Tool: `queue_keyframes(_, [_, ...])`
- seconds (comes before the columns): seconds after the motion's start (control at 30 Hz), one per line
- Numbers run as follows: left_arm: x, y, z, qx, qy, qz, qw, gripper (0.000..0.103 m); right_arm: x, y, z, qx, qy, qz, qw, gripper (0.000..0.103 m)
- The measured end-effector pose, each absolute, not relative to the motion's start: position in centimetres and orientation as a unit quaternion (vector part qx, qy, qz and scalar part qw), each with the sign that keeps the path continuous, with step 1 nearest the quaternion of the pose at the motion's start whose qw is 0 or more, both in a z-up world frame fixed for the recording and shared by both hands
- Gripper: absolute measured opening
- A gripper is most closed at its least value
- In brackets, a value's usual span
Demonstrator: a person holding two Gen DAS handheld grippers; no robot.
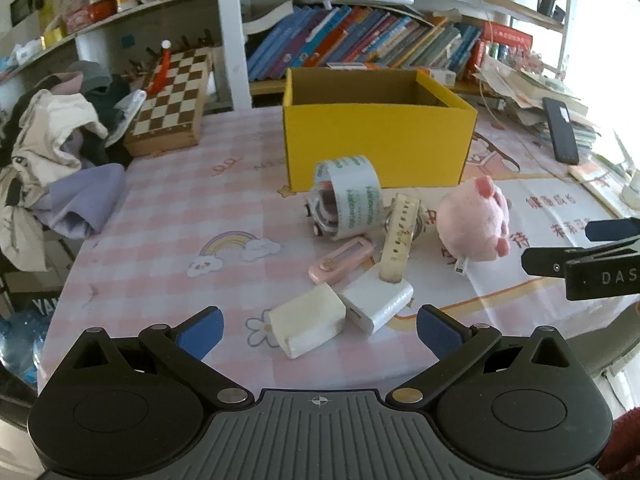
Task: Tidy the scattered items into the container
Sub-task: 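Move both tools toward the items on the table, then grasp the pink plush paw with the right tool while the left tool grasps the white block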
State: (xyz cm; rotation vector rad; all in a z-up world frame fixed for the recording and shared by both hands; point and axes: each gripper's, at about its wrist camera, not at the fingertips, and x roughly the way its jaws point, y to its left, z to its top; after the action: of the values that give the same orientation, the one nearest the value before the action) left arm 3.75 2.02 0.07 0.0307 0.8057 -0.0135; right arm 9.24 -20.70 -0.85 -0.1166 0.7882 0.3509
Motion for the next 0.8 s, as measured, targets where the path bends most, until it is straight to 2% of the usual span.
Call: queue_keyframes(0.8, [6.5, 2.8, -2.2, -0.007, 0.416, -0.001, 0.909, 0.103, 13.3, -18.7, -2.8, -0.084, 0.411, 0.195, 0.887, 0.103])
